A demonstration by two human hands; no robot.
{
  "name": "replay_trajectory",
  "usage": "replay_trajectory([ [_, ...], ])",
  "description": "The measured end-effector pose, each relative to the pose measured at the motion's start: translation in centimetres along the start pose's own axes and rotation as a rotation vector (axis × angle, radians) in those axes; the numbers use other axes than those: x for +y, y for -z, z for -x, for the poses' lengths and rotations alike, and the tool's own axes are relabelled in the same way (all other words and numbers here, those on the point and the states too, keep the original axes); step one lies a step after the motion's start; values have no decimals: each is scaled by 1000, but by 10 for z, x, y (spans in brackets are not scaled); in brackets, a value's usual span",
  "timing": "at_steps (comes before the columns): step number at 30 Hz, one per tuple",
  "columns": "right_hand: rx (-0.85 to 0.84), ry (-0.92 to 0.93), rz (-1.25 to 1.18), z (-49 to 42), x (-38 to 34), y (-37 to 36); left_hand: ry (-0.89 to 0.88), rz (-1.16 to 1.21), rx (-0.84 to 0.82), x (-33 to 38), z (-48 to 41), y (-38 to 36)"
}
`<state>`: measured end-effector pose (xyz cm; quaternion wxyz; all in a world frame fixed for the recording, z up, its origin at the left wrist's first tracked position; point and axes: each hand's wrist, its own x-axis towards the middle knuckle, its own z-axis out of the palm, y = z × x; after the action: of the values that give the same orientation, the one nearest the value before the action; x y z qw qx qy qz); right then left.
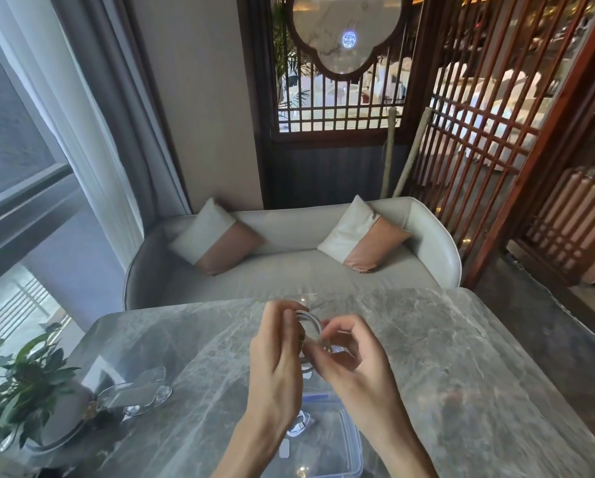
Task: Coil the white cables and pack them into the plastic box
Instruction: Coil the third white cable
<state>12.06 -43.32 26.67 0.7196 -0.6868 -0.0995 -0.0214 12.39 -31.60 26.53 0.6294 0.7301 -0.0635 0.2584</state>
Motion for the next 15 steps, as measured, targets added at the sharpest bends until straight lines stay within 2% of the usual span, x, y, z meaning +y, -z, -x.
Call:
replay_trajectory([
  [2, 4, -92, -5, -2, 0, 1, -54, -96, -27, -1, 0, 1],
  [7, 47, -153, 68, -9, -1, -1, -187, -399, -135, -8, 3, 0],
  [12, 52, -108, 174, -12, 1, 0, -168, -330, -141, -9, 0, -7],
  [14, -32, -100, 150, -13, 1, 8, -84, -247, -103, -9, -5, -7],
  [15, -120, -142, 49, -14, 1, 13, -44, -215, -86, -9, -7, -7],
])
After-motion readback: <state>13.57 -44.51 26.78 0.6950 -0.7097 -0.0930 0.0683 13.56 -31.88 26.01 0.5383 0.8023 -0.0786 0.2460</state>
